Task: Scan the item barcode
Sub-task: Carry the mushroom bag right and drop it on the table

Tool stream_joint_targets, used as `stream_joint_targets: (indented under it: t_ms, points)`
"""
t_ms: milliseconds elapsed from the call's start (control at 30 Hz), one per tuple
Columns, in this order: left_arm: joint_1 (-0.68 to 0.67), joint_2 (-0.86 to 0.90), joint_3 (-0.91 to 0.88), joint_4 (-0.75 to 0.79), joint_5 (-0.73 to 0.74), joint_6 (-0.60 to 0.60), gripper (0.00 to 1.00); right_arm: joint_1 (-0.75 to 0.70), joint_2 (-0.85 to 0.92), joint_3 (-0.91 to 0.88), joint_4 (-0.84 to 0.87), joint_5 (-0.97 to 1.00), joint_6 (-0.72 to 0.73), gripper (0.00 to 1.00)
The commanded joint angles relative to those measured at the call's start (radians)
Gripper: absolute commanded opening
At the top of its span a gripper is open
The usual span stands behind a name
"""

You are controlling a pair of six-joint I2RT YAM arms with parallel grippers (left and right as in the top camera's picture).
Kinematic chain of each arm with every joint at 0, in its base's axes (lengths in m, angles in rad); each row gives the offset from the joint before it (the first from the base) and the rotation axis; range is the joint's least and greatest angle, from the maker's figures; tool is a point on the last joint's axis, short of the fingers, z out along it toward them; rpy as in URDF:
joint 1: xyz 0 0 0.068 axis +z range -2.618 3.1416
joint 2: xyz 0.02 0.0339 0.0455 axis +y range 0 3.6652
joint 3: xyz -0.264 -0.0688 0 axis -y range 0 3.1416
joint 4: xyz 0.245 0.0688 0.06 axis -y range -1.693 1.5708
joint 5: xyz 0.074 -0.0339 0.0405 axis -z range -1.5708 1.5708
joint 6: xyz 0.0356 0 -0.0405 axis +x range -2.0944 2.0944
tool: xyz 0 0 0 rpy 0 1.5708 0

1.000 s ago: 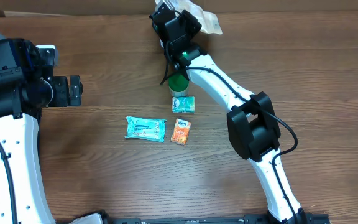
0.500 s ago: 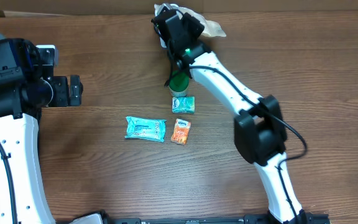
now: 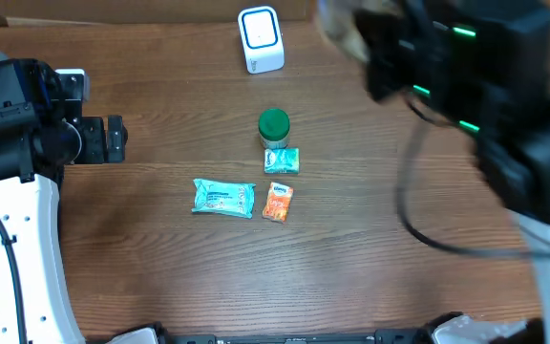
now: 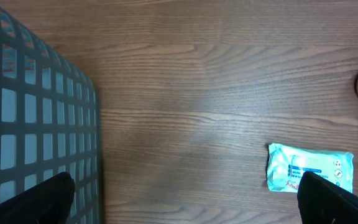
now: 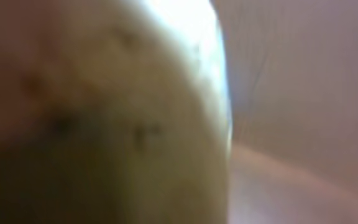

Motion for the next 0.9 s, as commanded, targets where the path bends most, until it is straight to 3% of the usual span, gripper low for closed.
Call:
stream_joint_targets:
  t_ms: [0,267,500,667,800,867]
  points:
    - [0.005,-0.011,0.023,0.001,-0.006,0.015,1.0,-0.143,-0.024,0.0,-0.129,-0.213,0.113,0.04]
    - [0.005,-0.011,0.023,0.001,-0.006,0.015,0.99,-0.53,0.111,-0.035,-0.453,-0.383,0.121,0.04]
    - [0.005,-0.011,0.023,0.001,-0.006,0.015,1.0,-0.717,0.322,-0.227,-0.375,-0.566,0.122,0.04]
    - [0.005,-0.011,0.023,0.001,-0.006,0.015,1.0,-0.781,0.406,-0.38,-0.272,-0.537,0.121,0.04]
    - [0.005,-0.011,0.023,0.001,-0.006,0.015,1.0,-0.799,0.407,-0.441,-0.228,-0.359,0.121,0.13]
    - [0.005,-0.011,0.023,0.001,-0.006,0.015,1.0,-0.795,0.407,-0.441,-0.248,-0.288,0.12,0.24]
